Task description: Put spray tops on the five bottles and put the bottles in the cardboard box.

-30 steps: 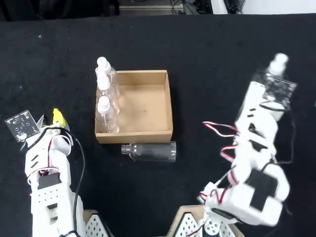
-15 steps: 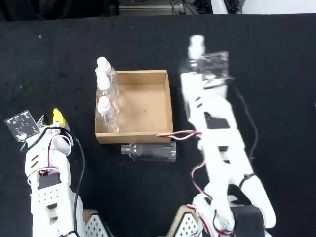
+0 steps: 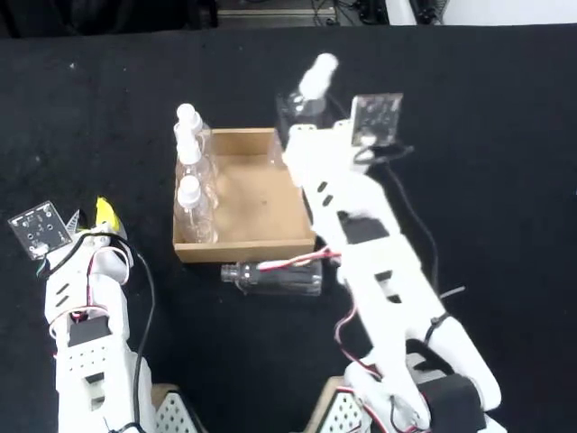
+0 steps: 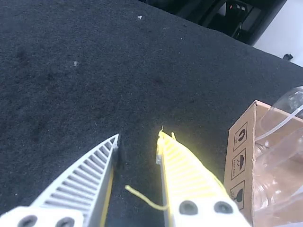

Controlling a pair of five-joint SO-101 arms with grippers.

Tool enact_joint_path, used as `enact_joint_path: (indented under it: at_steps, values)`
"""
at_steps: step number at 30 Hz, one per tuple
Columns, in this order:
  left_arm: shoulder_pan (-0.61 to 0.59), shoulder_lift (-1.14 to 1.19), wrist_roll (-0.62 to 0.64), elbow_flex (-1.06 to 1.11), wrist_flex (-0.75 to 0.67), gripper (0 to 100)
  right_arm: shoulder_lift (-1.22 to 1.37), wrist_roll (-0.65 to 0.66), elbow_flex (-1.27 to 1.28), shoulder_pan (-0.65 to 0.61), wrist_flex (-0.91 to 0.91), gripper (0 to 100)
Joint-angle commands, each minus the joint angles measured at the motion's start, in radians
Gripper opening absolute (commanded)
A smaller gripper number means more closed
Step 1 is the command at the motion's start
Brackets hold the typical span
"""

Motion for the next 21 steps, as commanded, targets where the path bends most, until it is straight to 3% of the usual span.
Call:
enact_joint_path:
  at_steps: [1,6,13,21]
  values:
    - [0.002,-0.018,-0.011,0.015,-0.021,12,0.038,0.061,0.016,-0.055,-0.203,1.0]
    - [0.002,-0.018,-0.011,0.015,-0.021,12,0.248,0.164,0.005,-0.063,-0.422,1.0]
    - [0.002,-0.018,-0.011,0.013,-0.021,12,0.464,0.166,-0.002,-0.066,-0.611,1.0]
    - [0.002,-0.018,-0.011,0.012,-0.021,12,0.642,0.172,-0.068,-0.068,-0.657,1.0]
